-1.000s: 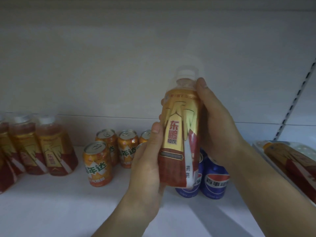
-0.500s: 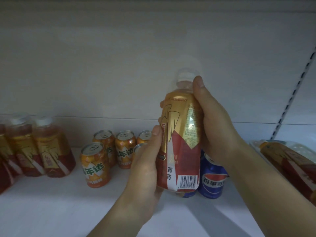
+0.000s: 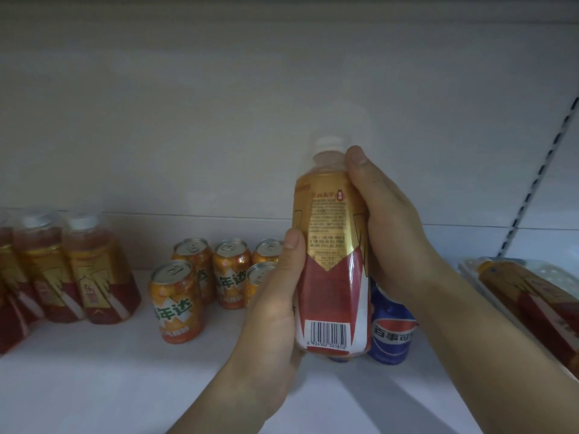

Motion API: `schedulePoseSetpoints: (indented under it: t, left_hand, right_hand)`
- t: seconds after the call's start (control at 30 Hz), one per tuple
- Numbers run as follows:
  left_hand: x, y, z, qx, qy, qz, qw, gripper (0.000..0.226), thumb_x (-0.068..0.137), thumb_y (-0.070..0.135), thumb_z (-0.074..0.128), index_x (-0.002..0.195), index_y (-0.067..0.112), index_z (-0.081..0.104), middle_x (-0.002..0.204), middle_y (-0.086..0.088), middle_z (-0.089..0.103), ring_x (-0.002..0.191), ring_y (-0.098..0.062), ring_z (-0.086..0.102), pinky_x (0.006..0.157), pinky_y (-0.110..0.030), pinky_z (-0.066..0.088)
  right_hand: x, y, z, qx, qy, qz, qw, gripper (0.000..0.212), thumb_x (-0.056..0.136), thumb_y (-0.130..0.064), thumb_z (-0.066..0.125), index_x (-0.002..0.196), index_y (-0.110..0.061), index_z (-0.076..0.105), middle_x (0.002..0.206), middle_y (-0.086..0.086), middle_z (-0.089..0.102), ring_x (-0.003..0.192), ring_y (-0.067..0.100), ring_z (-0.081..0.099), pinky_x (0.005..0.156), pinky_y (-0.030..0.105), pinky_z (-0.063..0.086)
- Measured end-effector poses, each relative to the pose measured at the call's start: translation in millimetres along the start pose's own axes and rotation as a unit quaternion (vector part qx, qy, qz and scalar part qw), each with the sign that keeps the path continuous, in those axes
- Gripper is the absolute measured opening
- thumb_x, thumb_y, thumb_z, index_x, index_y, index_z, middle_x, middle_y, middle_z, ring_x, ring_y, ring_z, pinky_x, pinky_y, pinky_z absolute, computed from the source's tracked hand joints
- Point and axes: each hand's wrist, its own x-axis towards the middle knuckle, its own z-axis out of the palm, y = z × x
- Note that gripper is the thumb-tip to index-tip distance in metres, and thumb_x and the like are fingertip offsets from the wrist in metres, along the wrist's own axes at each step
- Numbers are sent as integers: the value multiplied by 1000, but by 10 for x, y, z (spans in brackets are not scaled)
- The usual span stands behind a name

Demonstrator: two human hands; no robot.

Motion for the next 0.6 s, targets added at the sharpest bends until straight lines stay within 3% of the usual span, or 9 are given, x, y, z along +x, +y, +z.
schedulePoseSetpoints:
  t: [0.07,0.17,0.27,0.3,0.4,0.47,0.53,0.6]
  left_hand:
    - [17,36,37,34,21,31,999,35,71,65,48,86,51,77,98,6,79,92,-14,76,83,-40,61]
    - [51,20,16,75,40,67,994,32,78,62,45,80,55,75,90,9,79,82,-10,77,67,-29,62]
    - [45,14,-45,13,32,9,999,54,80,65,43,96,29,80,95,-9,79,73,-24,75,47,-26,53]
    - [40,32,-49,-3,17,-15,1000,57,80,65,42,97,26,81,96,-11,78,72,-26,74,47,-27,53]
    - [50,35,-58,-13,4,-7,1000,48,78,63,46,95,33,80,104,-7,79,88,-24,77,73,-41,61]
    - [59,46,-50,19,14,28,999,45,74,63,49,97,38,79,103,-3,79,94,-21,77,79,-40,61]
    - [51,49,-61,23,24,31,999,49,73,63,49,98,33,79,100,-6,79,88,-23,77,63,-35,62]
    - [27,54,-66,-9,21,4,1000,52,79,62,46,97,27,80,98,-11,79,79,-25,77,48,-30,57]
  right_hand:
    - [-8,-21,21,-10,19,-31,999,49,90,-54,54,122,-19,66,94,-4,77,87,12,75,77,31,60]
    - [-5,-5,16,-22,9,-38,999,64,83,-57,55,132,-17,59,91,-8,77,84,10,76,71,23,58]
    - [8,29,-4,20,-22,25,999,59,89,-63,55,131,-23,63,111,3,77,100,22,77,89,43,61]
    - [6,30,-13,35,-26,44,998,55,93,-62,56,130,-23,65,114,7,76,101,26,76,93,48,60]
    - [3,8,-10,35,-4,12,999,50,94,-54,58,127,-18,65,101,5,76,89,22,76,82,40,61]
    - [-3,-10,13,10,13,-23,1000,55,87,-53,57,129,-18,62,90,-4,76,81,14,75,71,29,59]
    - [-1,-9,31,-11,10,-25,1000,62,82,-56,57,133,-20,59,88,-7,78,80,12,76,69,25,59]
    - [2,-1,40,-23,3,-2,1000,63,83,-59,56,135,-24,58,97,-6,79,87,13,78,76,31,63]
